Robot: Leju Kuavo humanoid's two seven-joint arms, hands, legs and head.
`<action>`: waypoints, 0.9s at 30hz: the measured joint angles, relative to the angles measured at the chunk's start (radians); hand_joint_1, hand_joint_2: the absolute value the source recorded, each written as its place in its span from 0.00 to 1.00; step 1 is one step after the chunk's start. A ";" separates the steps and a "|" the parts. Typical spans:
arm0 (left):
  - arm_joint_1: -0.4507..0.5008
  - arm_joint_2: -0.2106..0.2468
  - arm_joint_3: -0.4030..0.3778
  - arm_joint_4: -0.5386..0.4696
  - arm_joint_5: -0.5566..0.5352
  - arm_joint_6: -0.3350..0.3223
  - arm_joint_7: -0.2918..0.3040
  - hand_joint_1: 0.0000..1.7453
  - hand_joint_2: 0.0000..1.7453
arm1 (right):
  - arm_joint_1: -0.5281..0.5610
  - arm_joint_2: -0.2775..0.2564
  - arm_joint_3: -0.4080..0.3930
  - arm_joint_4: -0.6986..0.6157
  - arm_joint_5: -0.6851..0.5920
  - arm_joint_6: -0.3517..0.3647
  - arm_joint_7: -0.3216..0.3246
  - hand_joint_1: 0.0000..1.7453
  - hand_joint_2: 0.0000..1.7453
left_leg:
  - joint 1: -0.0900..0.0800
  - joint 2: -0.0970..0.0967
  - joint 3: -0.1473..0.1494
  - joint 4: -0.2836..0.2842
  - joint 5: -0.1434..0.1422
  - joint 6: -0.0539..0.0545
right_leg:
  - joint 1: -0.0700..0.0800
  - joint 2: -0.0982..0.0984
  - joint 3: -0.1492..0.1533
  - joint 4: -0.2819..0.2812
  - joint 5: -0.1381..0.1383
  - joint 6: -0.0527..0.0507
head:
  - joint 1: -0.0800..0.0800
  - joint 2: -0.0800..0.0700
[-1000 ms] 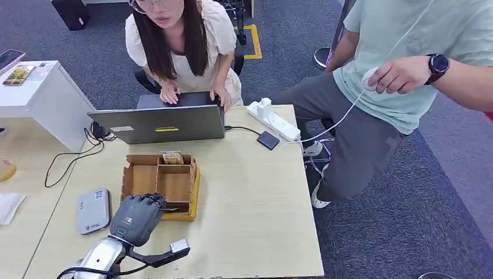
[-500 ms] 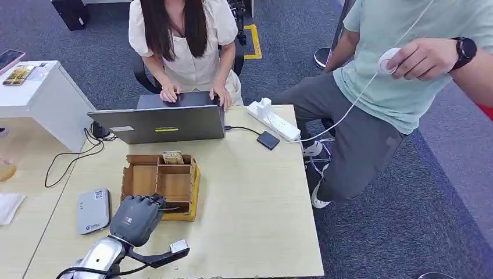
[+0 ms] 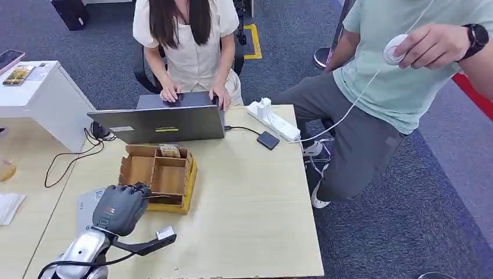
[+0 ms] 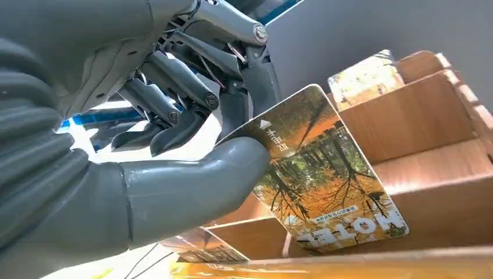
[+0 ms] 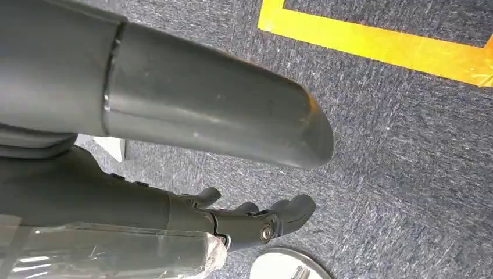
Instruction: Pass the card to the sensor for recognition and then transmit it.
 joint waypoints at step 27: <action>-0.060 0.043 0.080 -0.042 0.074 -0.035 -0.052 1.00 1.00 | 0.000 0.000 0.000 0.000 0.000 0.000 -0.005 0.00 0.00 | 0.000 0.000 0.000 0.000 0.000 0.000 | 0.000 0.000 0.000 0.000 0.000 0.000 | 0.000 0.000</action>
